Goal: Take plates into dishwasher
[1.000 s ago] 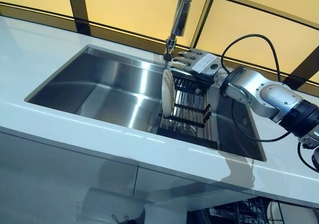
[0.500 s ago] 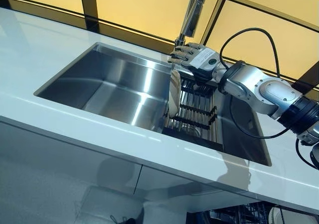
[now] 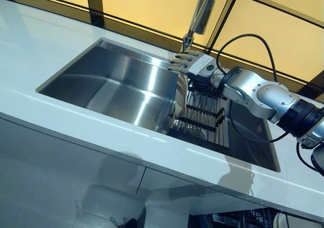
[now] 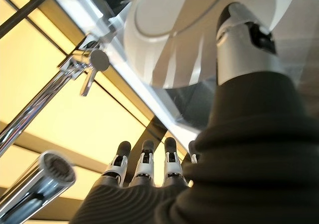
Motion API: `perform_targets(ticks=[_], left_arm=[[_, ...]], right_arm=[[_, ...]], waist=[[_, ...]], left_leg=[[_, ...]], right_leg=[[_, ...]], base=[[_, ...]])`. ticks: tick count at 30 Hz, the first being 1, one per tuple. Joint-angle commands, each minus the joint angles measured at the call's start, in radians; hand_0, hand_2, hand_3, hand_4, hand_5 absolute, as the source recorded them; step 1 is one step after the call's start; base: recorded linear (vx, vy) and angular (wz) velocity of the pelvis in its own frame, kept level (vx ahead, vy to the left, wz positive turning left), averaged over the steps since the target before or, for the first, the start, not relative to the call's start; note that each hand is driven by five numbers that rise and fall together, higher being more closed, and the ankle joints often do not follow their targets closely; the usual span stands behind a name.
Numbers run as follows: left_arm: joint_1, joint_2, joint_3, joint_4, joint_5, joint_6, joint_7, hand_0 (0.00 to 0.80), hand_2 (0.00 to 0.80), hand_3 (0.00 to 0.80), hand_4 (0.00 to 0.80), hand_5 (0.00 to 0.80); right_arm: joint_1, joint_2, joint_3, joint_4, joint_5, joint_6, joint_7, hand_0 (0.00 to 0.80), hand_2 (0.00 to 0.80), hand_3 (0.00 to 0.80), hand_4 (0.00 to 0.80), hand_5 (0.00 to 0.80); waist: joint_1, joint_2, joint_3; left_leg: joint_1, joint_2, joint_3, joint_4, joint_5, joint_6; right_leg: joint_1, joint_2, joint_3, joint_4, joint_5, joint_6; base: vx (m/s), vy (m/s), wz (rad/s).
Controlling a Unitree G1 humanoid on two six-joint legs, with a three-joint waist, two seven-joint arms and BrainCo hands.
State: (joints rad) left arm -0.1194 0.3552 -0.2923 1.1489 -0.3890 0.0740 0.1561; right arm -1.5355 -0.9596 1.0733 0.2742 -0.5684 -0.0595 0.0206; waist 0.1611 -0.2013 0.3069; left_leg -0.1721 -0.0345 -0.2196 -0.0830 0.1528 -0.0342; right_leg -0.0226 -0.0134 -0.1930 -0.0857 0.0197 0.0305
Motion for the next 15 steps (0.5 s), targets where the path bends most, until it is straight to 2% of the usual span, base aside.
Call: perform_targets(ticks=[1,15], left_arm=[[0.0,0.021,-0.001,-0.008,-0.056,-0.014,0.003,0.0,0.0,0.0,0.0,0.0],[-0.01,0.021,-0.011,-0.01,-0.059,-0.02,-0.008,0.0,0.0,0.0,0.0,0.0]], right_arm=[[-0.108,-0.025,0.027,-0.03,-0.014,0.057,0.015,0.0,0.0,0.0,0.0,0.0],[-0.076,-0.02,0.037,0.002,-0.063,0.042,0.037,0.0,0.0,0.0,0.0,0.0]], waist=[[0.028,-0.037,0.022],[0.031,-0.026,0.053]], left_leg=[[0.051,0.027,0.066,-0.004,-0.061,-0.011],[0.033,0.021,0.065,-0.004,-0.056,-0.009]], right_leg=[[-0.028,-0.079,0.007,0.001,0.086,0.088],[-0.047,-0.083,0.001,0.003,0.09,0.089]], base=[[0.0,0.0,0.0],[-0.007,0.0,0.0]])
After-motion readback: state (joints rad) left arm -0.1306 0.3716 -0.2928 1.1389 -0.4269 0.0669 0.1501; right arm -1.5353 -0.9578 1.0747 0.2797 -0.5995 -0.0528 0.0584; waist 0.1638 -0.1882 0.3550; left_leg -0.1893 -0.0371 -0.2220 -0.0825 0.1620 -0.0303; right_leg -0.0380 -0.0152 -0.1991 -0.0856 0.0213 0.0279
